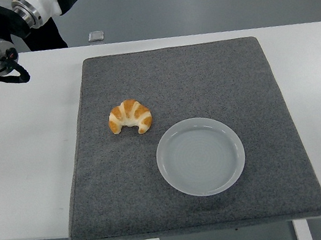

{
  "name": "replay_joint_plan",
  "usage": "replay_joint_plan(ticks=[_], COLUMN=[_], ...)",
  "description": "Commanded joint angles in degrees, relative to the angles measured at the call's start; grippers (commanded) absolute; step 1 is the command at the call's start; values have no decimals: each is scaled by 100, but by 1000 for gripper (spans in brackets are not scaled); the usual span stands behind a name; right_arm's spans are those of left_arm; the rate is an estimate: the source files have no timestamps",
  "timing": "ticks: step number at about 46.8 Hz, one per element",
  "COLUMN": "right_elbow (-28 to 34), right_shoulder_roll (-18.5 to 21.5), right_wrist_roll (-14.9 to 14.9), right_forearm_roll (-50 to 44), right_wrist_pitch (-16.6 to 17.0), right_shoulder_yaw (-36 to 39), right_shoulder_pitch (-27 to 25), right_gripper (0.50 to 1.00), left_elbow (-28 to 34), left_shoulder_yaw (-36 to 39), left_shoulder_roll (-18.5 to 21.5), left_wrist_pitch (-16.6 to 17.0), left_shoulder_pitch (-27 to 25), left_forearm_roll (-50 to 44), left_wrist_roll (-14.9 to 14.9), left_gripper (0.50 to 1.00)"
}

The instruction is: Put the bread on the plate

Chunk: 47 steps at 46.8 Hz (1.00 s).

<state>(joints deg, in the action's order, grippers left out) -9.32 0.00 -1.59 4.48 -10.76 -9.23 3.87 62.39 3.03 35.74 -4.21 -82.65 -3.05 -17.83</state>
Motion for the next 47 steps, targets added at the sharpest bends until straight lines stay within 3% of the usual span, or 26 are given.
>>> replay_joint_plan(ticks=[1, 12, 20, 33, 47], right_elbow=[0, 0, 0, 0, 0], right_shoulder_roll=[0, 0, 0, 0, 0], right_wrist_roll=[0, 0, -8, -8, -8], right_forearm_roll=[0, 0, 0, 0, 0], right_wrist_pitch=[4, 4, -5, -5, -5], right_shoulder_yaw=[0, 9, 9, 9, 0], right_shoulder_pitch=[-1, -1, -1, -1, -1], right_gripper=[952, 952, 952, 952, 952], left_elbow=[343, 853, 959, 1574, 1513], left_shoulder_yaw=[470, 1850, 2334, 2369, 2475], left_shoulder_roll=[108, 214, 205, 416, 416], left_wrist_pitch=[69, 131, 131, 342, 746], left_shoulder_pitch=[-435, -1552, -1922, -1790, -1211], left_forearm_roll=[-2, 50, 471, 2221, 3354], left_wrist_roll=[147, 280, 271, 271, 236], left_gripper=[990, 990, 990, 988, 986])
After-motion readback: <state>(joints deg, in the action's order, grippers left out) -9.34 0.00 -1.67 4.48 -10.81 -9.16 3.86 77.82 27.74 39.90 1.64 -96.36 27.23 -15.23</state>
